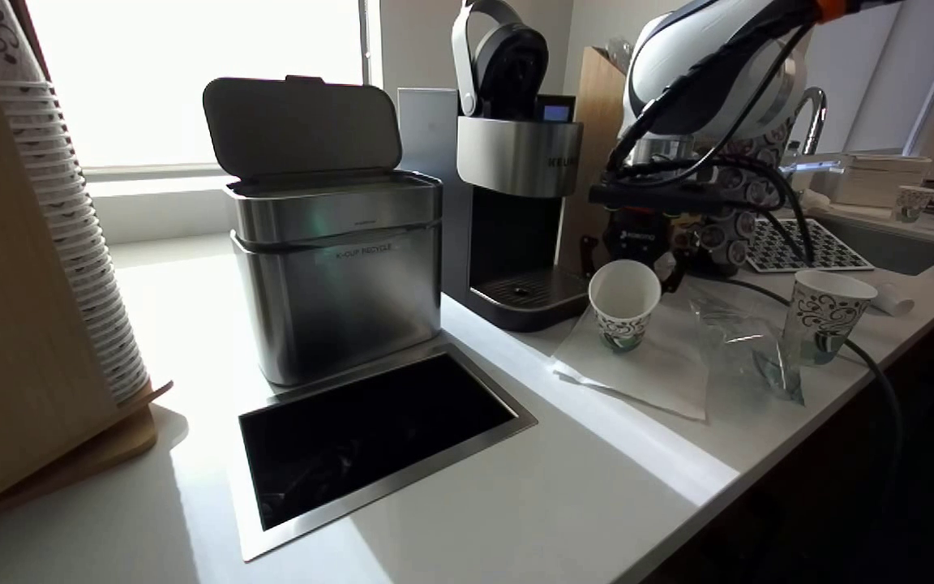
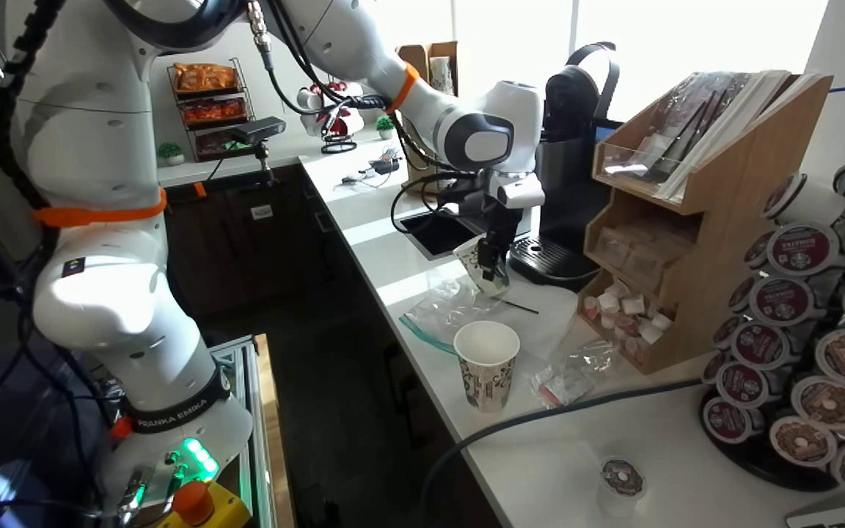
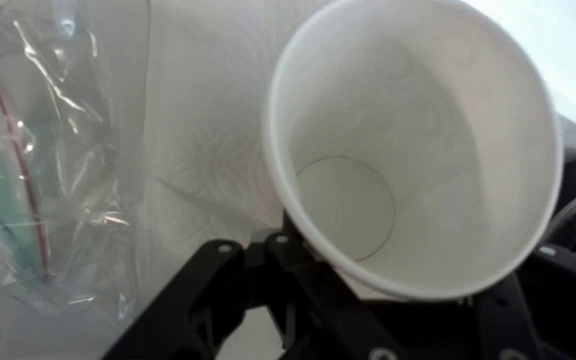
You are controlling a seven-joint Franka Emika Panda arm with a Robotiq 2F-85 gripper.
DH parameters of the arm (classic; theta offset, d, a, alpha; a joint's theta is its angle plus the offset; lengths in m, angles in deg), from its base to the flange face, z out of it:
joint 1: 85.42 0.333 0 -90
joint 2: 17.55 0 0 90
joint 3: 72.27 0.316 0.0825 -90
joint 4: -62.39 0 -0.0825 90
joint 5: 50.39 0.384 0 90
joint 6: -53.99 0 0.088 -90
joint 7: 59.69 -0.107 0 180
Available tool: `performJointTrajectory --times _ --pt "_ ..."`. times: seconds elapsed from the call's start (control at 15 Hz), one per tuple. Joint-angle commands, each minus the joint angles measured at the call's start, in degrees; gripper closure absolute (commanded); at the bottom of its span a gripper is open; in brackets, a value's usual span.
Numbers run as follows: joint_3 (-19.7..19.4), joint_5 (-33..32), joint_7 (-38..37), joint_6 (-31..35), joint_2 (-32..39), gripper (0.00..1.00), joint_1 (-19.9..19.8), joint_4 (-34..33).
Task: Place the cup upside down
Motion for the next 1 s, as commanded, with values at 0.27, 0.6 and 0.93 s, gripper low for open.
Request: performJointTrajectory --times 0.27,0.6,0.93 --pt "-0.1 -7.8 -7.5 3.0 -3.8 0.14 0.6 5.1" --pt "0.3 -7.8 -8.0 3.1 -4.5 0.00 0.4 5.7" --pt "0.5 -7.1 -7.8 3.1 -4.4 0.00 0.1 5.7"
